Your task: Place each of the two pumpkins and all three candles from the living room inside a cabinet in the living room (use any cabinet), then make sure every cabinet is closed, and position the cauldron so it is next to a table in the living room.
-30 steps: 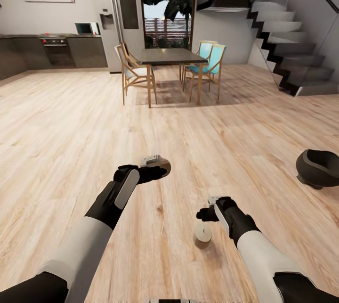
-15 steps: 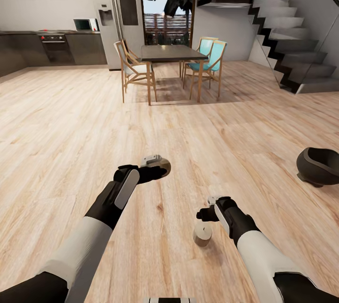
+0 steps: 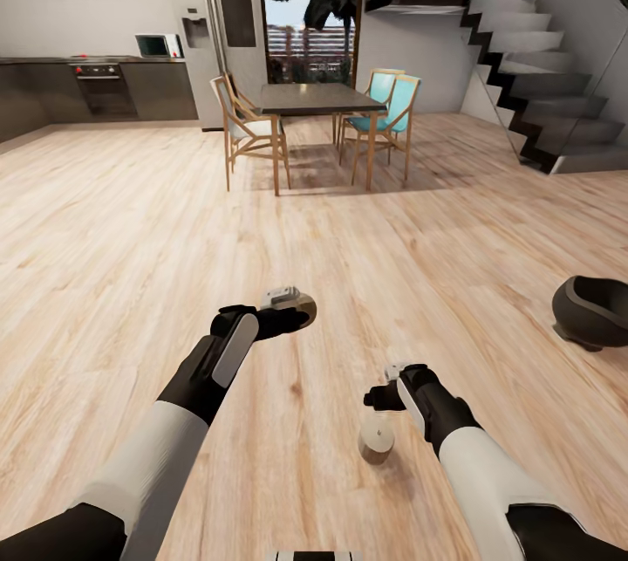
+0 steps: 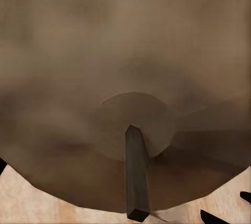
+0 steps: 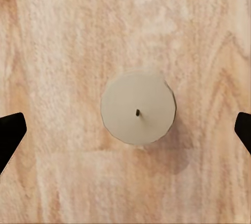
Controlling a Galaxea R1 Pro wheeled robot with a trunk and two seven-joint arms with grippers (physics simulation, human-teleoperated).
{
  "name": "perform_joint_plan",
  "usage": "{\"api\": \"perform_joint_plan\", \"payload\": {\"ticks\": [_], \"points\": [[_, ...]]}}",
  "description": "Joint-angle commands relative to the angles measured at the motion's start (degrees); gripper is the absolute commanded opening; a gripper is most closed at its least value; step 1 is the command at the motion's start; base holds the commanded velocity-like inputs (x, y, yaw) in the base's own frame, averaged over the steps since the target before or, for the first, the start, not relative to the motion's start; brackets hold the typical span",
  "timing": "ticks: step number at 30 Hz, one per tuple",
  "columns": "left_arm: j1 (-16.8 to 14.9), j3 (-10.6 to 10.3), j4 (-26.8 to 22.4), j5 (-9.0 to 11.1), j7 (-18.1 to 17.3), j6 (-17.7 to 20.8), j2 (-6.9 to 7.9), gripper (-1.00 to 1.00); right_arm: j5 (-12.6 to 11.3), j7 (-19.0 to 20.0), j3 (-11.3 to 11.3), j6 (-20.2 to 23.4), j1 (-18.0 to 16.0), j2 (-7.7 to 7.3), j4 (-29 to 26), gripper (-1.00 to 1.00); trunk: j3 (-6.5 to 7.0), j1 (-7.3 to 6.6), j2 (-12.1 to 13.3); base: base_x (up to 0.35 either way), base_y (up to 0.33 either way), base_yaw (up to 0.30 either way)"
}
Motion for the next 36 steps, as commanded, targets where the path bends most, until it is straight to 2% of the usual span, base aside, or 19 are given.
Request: {"api": "perform_joint_plan", "payload": {"ticks": [1,8,36], "points": [[0.0,-0.1,-0.1,0.6,0.5,0.1,0.01,-1.00,0.6,0.5,-0.2,0.3,0.0,0.03,-0.1,1.00,-0.05,0.02,0.0,0.295,-0.006,0.000],[0.0,-0.2,-0.1,0.6,0.5,0.1,0.01,-1.00,0.6,0.5,-0.2,0.2,0.0,0.03,-0.1,1.00,-0.05,0.02,0.0,0.098,-0.007,0.000],[0.0,-0.1,-0.1,0.7,0.5,0.1,0.01,-1.00,0.6,0.6,-0.2,0.2,0.0,-0.05,-0.1,1.00,-6.26,0.74,-0.4,0.001,0.000,0.000]]}}
